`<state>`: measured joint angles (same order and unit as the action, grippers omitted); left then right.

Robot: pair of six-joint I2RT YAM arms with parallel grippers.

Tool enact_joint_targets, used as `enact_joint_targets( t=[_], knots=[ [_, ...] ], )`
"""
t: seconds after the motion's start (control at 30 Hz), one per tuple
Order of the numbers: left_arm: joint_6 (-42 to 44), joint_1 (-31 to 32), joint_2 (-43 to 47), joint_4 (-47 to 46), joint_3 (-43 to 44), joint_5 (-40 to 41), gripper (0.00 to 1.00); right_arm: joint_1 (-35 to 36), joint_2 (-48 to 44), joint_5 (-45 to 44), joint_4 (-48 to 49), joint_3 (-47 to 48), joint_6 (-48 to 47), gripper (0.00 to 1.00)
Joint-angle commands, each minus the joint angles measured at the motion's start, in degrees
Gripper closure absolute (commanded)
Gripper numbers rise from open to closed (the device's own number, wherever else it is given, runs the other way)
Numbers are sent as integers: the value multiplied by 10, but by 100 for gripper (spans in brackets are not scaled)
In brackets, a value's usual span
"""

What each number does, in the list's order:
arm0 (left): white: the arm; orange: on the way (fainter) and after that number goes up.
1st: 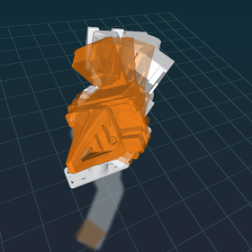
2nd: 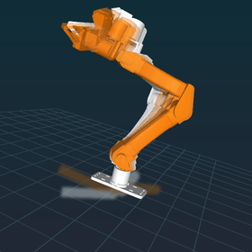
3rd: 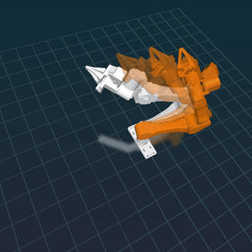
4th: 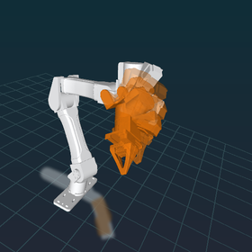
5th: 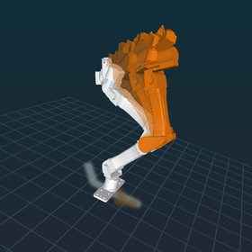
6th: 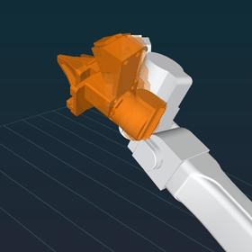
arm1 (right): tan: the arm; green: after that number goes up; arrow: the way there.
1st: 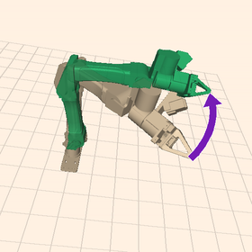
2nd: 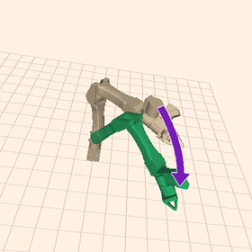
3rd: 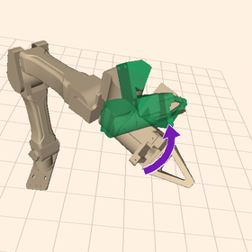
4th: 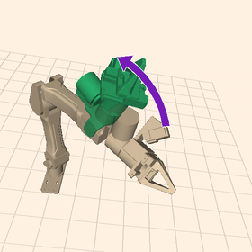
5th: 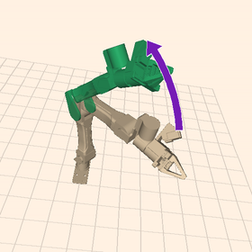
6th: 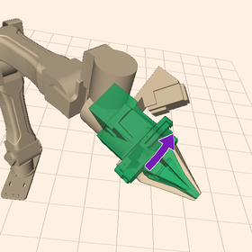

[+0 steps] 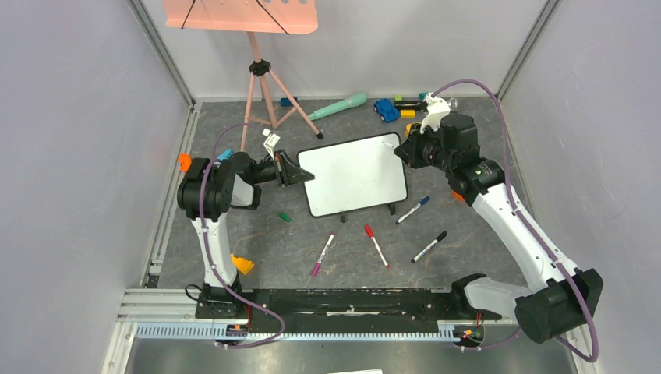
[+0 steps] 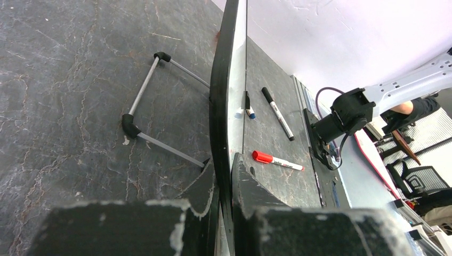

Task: Write a sentence on the whiteboard
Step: Move the whiteboard to the center of the board.

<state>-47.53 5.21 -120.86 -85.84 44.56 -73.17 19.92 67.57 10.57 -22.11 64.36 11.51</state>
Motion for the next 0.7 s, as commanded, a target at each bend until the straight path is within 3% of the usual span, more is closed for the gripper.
enact_joint_targets(
  t=[0.0, 0.3, 0.67],
  knots=[
    [116, -2, -44, -34, 0, 2, 98, 1, 3, 13, 23, 11, -8, 100],
    [122, -5, -41, -34, -5, 3, 98, 17, 2, 20, 23, 1, -7, 100],
    [120, -6, -43, -34, -2, -6, 98, 50, 24, -31, 43, 20, 13, 100]
  ],
)
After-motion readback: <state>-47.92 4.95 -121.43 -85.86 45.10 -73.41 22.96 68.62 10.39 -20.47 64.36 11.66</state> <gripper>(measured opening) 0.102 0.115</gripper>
